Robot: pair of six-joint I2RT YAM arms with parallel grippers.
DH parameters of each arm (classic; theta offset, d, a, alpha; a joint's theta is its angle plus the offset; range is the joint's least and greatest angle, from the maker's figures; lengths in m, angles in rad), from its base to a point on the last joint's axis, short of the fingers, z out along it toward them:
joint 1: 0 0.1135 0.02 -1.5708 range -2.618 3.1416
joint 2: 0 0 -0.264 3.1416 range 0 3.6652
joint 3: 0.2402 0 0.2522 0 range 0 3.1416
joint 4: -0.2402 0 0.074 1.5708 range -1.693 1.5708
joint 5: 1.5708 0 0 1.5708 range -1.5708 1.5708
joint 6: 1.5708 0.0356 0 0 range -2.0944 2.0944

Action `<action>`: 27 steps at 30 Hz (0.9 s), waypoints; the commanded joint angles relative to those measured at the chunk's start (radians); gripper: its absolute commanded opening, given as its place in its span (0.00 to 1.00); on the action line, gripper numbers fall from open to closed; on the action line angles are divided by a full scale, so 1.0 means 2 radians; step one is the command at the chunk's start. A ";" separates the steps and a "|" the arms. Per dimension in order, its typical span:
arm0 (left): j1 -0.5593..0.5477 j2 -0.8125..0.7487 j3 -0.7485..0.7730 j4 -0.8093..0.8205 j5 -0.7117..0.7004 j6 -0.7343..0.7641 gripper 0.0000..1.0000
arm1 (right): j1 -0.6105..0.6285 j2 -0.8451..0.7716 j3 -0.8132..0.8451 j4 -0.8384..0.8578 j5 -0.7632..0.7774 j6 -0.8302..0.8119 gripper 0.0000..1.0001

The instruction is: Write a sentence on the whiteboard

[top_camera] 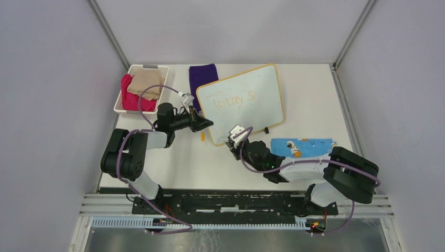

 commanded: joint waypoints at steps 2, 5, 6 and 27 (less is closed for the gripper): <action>-0.004 0.018 -0.002 -0.049 -0.048 0.060 0.02 | 0.007 0.013 0.034 0.017 -0.026 0.010 0.00; -0.004 0.017 -0.002 -0.050 -0.049 0.061 0.02 | 0.007 0.004 0.036 0.017 -0.019 0.007 0.00; -0.004 0.017 -0.002 -0.050 -0.049 0.061 0.02 | 0.007 -0.006 0.034 0.017 -0.015 0.004 0.00; -0.004 0.019 -0.001 -0.051 -0.049 0.062 0.02 | -0.047 -0.046 0.025 0.011 -0.013 0.005 0.00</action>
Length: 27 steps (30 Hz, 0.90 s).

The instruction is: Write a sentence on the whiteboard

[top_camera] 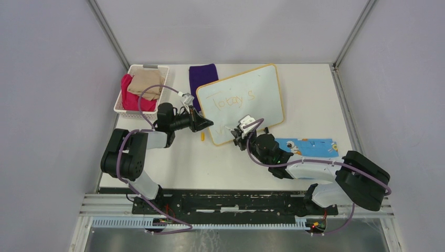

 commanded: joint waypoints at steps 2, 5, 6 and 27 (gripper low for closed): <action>-0.003 0.020 -0.001 -0.051 -0.049 0.061 0.02 | 0.001 0.010 0.022 0.018 -0.009 0.005 0.00; -0.003 0.020 -0.001 -0.051 -0.049 0.062 0.02 | 0.001 0.011 0.022 0.020 -0.020 0.008 0.00; -0.004 0.019 -0.001 -0.051 -0.049 0.062 0.02 | 0.001 0.012 0.022 0.022 -0.023 0.009 0.00; -0.004 0.020 -0.001 -0.052 -0.048 0.061 0.02 | 0.011 0.034 0.004 0.011 -0.028 0.019 0.00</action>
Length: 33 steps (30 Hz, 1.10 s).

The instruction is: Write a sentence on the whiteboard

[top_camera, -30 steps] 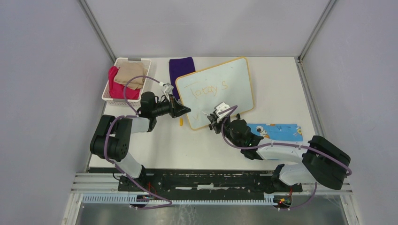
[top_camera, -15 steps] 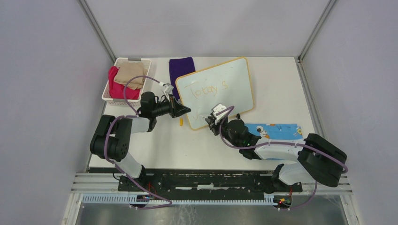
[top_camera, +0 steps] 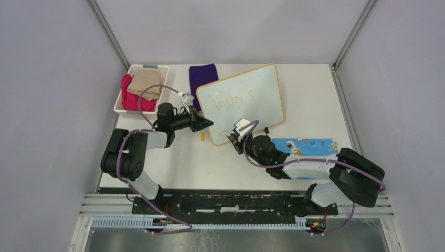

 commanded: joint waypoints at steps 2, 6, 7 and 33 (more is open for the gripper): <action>-0.004 0.020 -0.001 -0.051 -0.048 0.061 0.02 | 0.002 0.003 -0.001 0.012 0.006 0.008 0.00; -0.004 0.020 -0.001 -0.051 -0.048 0.060 0.02 | 0.002 0.001 -0.007 0.012 0.007 0.008 0.00; -0.004 0.019 -0.001 -0.051 -0.048 0.060 0.02 | 0.002 0.001 -0.009 0.012 0.008 0.008 0.00; -0.004 0.019 -0.001 -0.051 -0.049 0.061 0.02 | 0.021 0.033 -0.006 0.009 -0.029 0.022 0.00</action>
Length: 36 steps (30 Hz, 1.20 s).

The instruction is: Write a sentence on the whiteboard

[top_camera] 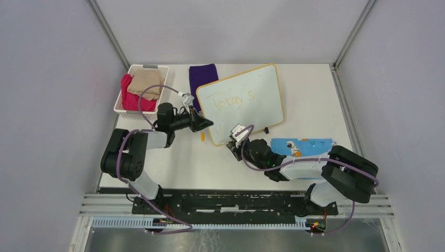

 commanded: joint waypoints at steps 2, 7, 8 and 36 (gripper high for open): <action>-0.004 0.018 -0.001 -0.051 -0.048 0.061 0.02 | 0.007 -0.005 0.007 0.012 -0.011 0.011 0.00; -0.004 0.018 -0.001 -0.052 -0.048 0.061 0.02 | -0.006 -0.064 0.000 0.024 0.016 0.008 0.00; -0.004 0.018 -0.001 -0.052 -0.048 0.061 0.02 | -0.012 -0.072 0.002 0.024 0.020 0.008 0.00; -0.005 0.020 0.000 -0.053 -0.048 0.061 0.02 | -0.040 -0.035 0.040 -0.010 0.012 -0.004 0.00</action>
